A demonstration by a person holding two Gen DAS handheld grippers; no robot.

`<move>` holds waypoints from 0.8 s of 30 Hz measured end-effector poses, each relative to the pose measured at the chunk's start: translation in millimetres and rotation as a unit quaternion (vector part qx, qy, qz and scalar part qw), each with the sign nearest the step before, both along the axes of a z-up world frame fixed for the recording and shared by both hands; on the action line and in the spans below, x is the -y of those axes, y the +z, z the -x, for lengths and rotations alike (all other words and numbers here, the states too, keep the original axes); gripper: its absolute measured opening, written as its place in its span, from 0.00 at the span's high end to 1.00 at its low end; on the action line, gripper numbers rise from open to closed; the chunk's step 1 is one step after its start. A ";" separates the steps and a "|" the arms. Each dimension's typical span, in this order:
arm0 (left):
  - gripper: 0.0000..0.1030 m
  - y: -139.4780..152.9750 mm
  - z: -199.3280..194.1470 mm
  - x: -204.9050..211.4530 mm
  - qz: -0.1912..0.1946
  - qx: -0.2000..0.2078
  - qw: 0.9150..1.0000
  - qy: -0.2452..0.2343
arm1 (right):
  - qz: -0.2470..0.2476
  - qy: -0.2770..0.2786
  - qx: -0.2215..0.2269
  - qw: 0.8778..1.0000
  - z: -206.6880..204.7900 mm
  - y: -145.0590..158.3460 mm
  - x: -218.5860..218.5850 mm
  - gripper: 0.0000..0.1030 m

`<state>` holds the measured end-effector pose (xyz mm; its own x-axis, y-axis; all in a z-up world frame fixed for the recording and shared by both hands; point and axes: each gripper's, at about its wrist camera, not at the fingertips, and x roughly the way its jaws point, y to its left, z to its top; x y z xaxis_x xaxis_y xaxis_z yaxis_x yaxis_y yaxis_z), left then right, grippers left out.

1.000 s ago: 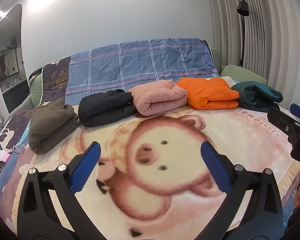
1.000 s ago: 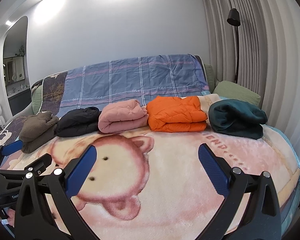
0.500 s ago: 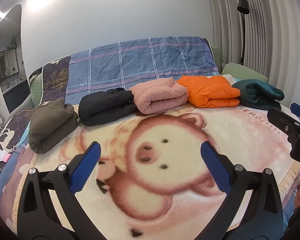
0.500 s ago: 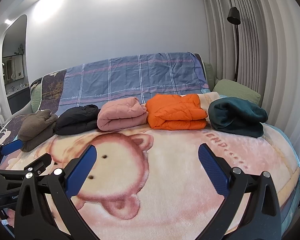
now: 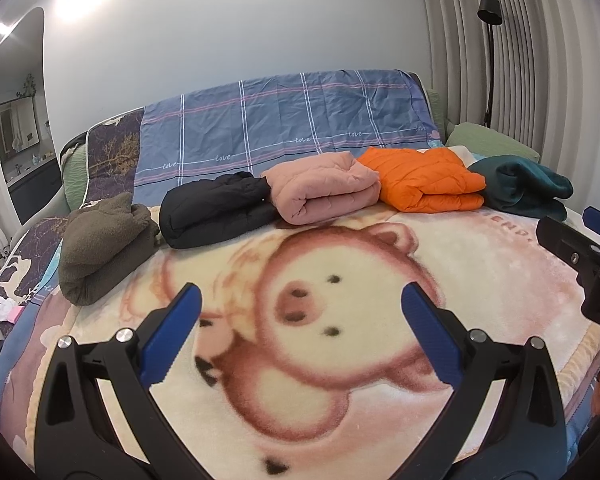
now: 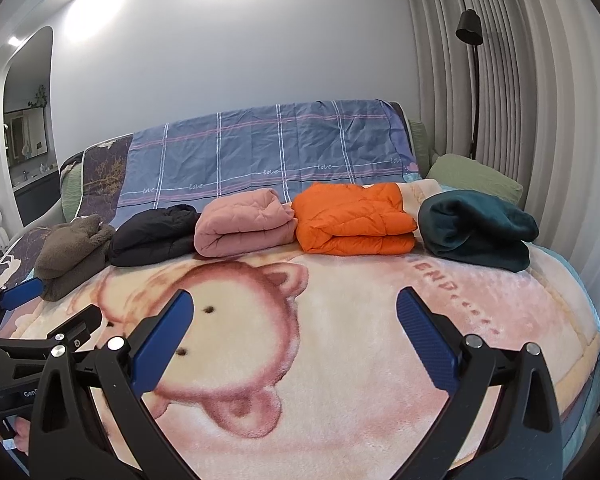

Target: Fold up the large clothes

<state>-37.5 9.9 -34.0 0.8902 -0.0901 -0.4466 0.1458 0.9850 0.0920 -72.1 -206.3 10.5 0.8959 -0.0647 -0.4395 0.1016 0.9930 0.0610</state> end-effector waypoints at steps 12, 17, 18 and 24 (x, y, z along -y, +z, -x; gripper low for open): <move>0.02 -0.3 -0.6 -0.7 -0.001 -0.001 1.000 0.000 | 0.000 0.000 -0.001 1.000 -1.3 -1.0 -1.1 0.01; 0.02 -1.1 -1.2 -2.5 -0.001 -0.001 1.000 0.000 | -0.001 0.000 -0.001 1.000 -1.2 -0.9 -1.5 0.01; 0.02 -1.8 -1.5 -3.5 -0.001 -0.001 1.000 -0.001 | -0.001 0.001 -0.001 1.000 -1.3 -0.8 -1.4 0.01; 0.02 -3.2 -2.7 -4.8 -0.001 -0.003 1.000 -0.001 | -0.001 0.001 -0.003 1.000 -2.7 -4.2 -2.2 0.01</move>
<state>-34.8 14.6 -37.1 0.8877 -0.0907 -0.4513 0.1478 0.9847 0.0928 -69.4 -204.1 6.3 0.8934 -0.0618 -0.4450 0.0995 0.9931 0.0620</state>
